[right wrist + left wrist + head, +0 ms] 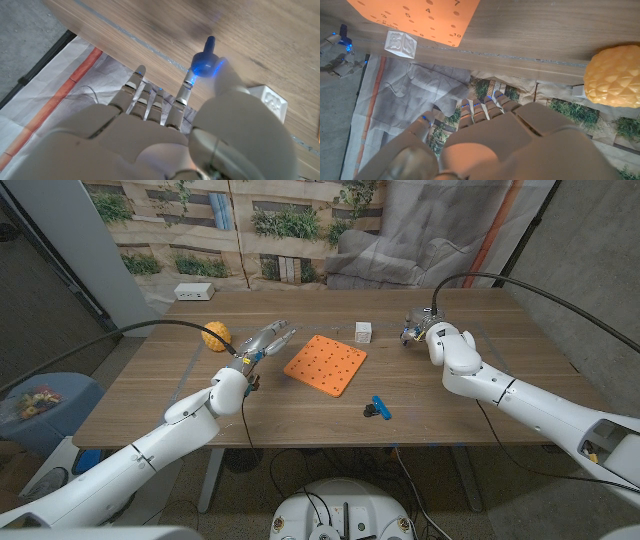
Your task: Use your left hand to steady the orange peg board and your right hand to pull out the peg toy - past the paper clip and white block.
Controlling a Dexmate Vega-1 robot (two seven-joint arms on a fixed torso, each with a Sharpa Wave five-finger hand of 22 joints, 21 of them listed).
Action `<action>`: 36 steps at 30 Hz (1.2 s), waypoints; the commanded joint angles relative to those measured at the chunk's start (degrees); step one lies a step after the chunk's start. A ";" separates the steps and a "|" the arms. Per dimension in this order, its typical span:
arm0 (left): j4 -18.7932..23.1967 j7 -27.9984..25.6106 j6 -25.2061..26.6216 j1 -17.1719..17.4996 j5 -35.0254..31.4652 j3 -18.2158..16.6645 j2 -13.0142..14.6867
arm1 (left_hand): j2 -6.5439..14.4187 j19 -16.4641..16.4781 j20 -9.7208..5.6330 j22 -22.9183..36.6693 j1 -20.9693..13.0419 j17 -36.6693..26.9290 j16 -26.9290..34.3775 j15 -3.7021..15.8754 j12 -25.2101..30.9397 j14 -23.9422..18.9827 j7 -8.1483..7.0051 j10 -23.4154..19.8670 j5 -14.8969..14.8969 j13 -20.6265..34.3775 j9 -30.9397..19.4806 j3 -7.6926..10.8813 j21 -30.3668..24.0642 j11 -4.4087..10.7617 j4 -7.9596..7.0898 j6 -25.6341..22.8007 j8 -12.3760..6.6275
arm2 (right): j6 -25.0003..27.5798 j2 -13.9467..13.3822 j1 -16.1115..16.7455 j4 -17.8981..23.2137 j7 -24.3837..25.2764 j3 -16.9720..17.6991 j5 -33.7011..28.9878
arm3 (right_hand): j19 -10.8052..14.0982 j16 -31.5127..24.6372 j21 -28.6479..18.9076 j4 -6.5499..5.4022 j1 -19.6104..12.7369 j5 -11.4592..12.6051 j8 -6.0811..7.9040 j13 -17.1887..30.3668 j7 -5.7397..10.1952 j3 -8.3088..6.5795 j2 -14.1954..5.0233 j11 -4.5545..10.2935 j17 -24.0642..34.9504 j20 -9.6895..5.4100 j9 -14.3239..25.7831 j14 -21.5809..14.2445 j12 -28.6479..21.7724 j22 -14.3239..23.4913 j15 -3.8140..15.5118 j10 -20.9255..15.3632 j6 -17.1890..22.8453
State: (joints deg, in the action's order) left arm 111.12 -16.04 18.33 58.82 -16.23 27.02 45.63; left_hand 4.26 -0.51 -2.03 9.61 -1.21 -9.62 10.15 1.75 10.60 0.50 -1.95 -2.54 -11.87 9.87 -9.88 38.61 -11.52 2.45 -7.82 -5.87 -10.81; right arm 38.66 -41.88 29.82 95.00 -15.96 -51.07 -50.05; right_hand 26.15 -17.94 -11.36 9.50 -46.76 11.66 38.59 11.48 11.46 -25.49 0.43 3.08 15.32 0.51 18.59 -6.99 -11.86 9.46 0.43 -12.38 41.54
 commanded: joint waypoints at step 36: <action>-0.42 -5.14 0.29 0.04 5.17 1.32 0.70 | 5.22 0.40 -5.19 0.14 -0.81 0.05 -0.04 1.45 0.22 -0.66 0.16 -0.69 0.24 -0.04 -0.05 1.16 0.32 0.09 0.48 -0.89 0.19 | -0.74 3.25 -3.70 -6.79 -1.50 -3.96 -0.05 | 0.22 0.36 0.35 -0.06 0.13 -0.34 -1.36 0.29 1.08 1.35 1.36 -0.54 0.36 0.12 0.91 -0.19 0.69 0.33 -0.22 1.76 -3.78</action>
State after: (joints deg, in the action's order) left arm 110.95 -21.00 18.92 59.11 -11.39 27.78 46.19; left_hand 4.57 -0.51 -2.03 9.61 -1.52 -9.62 10.15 2.06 10.60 0.20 -1.74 -2.54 -11.53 9.87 -9.88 39.56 -11.15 2.46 -7.35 -6.26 -10.81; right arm 38.35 -38.54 26.55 88.60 -17.00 -55.31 -52.31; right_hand 26.53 -17.94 -11.36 9.51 -46.58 11.51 37.69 11.61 12.59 -24.69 0.65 2.77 15.33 0.12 19.57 -7.30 -11.43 9.45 0.73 -11.44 38.91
